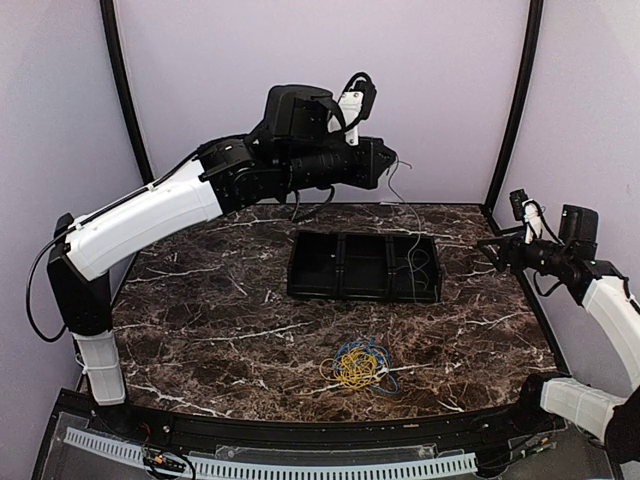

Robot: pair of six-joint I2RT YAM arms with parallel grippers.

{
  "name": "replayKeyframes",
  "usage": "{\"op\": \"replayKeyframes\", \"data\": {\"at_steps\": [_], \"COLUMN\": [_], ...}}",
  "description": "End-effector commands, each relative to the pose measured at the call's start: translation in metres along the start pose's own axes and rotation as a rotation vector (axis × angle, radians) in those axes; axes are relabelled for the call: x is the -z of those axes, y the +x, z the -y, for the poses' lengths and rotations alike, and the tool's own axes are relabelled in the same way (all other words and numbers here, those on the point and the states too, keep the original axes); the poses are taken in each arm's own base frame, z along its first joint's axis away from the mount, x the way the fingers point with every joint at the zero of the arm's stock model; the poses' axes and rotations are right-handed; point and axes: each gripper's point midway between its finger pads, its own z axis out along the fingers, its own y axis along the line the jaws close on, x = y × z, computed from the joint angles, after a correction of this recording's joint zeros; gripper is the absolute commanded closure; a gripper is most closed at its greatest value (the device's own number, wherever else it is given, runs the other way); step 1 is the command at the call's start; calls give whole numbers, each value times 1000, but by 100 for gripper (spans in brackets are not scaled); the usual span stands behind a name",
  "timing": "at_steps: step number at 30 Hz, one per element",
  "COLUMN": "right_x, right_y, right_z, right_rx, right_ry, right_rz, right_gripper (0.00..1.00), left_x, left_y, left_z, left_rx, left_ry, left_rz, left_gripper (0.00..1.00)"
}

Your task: Untangle the cables

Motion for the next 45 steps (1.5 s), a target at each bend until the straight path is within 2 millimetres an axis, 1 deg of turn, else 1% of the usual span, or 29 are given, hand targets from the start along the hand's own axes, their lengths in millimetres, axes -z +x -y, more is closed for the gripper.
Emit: {"op": "replayKeyframes", "data": {"at_steps": [1, 2, 4, 7, 9, 11, 12, 13, 14, 15, 16, 18, 19, 21, 24, 25, 26, 27, 28, 29, 31, 33, 34, 42, 44, 45], "right_x": [2, 2, 1, 1, 0, 0, 0, 0, -1, -1, -1, 0, 0, -1, -1, -1, -1, -1, -2, -2, -3, -4, -4, -5, -6, -6], "right_y": [-6, -6, -5, -4, -4, -3, -3, -2, -2, -1, -1, -1, -1, 0, 1, 2, 1, 2, 2, 2, 3, 4, 4, 7, 8, 8], "right_z": [3, 3, 4, 4, 4, 4, 4, 4, 4, 4, 4, 4, 4, 4, 3, 3, 3, 3, 3, 3, 2, 2, 2, 1, 0, 0], "right_rx": [45, 46, 47, 48, 49, 51, 51, 52, 52, 51, 53, 56, 57, 60, 65, 65, 66, 66, 68, 68, 66, 66, 66, 64, 64, 65], "right_ry": [23, 22, 21, 20, 20, 20, 20, 18, 17, 17, 17, 17, 17, 17, 13, 12, 10, 9, 7, 5, -1, -6, -8, -22, -27, -28], "right_rz": [32, 31, 29, 25, 24, 23, 21, 20, 18, 16, 16, 17, 17, 16, 12, 11, 11, 10, 10, 9, 5, 3, 1, -9, -10, -11], "right_gripper": [28, 28, 28, 28, 28, 28, 28, 28, 28, 28, 28, 28, 28, 28, 28, 28, 28, 28, 28, 28, 28, 28, 28, 27, 27, 27], "left_x": [-8, -10, -20, -29, -40, -54, -63, -68, -77, -81, -89, -100, -103, -114, -125, -130, -133, -138, -140, -144, -149, -154, -155, -174, -178, -180], "left_y": [-20, -21, -15, -11, -3, 9, 17, 19, 31, 32, 42, 53, 52, 66, 81, 92, 97, 109, 116, 129, 143, 155, 157, 207, 215, 215], "left_z": [0, -2, -6, -8, -11, -13, -14, -12, -14, -13, -15, -17, -16, -22, -28, -31, -33, -36, -40, -45, -50, -52, -51, -74, -76, -75], "left_rx": [57, 65, 79, 95, 108, 127, 138, 143, 153, 158, 166, 178, 181, 185, 190, 197, 201, 215, 226, 249, 282, 317, 328, 405, 414, 418], "left_ry": [69, 69, 67, 71, 62, 71, 76, 90, 89, 98, 98, 98, 104, 89, 67, 58, 50, 40, 22, 1, -19, -26, -25, -131, -137, -132], "left_rz": [54, 64, 58, 63, 62, 51, 45, 50, 35, 43, 30, 29, 44, 33, 18, 1, -8, -31, -44, -73, -96, -114, -117, -176, -182, -180], "left_gripper": [100, 100, 100, 100, 100, 100, 100, 100, 100, 100, 100, 100, 100, 100, 100, 100, 100, 100, 100, 100, 100, 100, 100, 100, 100, 100]}}
